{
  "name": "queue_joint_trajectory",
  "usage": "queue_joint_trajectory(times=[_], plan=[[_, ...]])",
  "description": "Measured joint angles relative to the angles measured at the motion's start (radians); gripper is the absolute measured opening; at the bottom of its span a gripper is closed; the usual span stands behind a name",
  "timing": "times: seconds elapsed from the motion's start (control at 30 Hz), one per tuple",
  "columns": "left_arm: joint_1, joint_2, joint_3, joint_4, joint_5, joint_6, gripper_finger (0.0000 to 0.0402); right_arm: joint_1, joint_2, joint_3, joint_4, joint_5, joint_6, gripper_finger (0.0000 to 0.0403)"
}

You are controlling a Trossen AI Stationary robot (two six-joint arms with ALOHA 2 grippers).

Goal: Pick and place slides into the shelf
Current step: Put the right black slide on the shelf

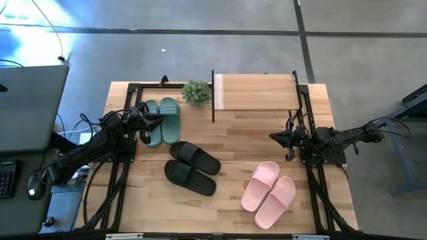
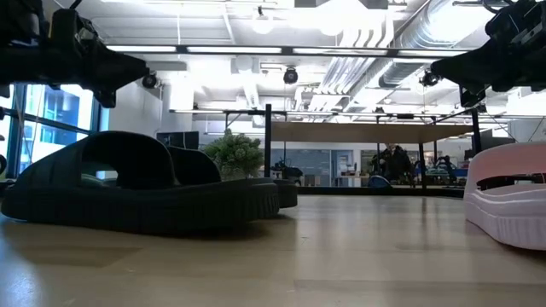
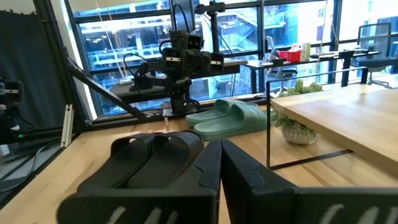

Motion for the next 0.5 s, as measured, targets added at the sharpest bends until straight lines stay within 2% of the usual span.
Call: queue_joint_trajectory(times=[0.13, 0.23, 0.37, 0.43, 0.5], plan=[[0.0, 0.0, 0.0, -0.004, 0.011, 0.0, 0.0072, 0.0, 0.0, 0.0, 0.032, 0.009, 0.067, 0.0], [0.0, 0.0, 0.0, -0.004, 0.013, 0.0, 0.0072, 0.0, 0.0, 0.0, 0.072, 0.014, 0.201, 0.0], [0.0, 0.0, 0.0, -0.004, 0.013, 0.0, 0.0072, 0.0, 0.0, 0.0, 0.146, 0.079, 0.338, 0.0], [0.0, 0.0, 0.0, -0.004, 0.013, 0.0, 0.0072, 0.0, 0.0, 0.0, 0.218, 0.07, 0.354, 0.0], [0.0, 0.0, 0.0, -0.004, 0.013, 0.0, 0.0072, 0.0, 0.0, 0.006, 0.29, 0.008, 0.313, 0.0]])
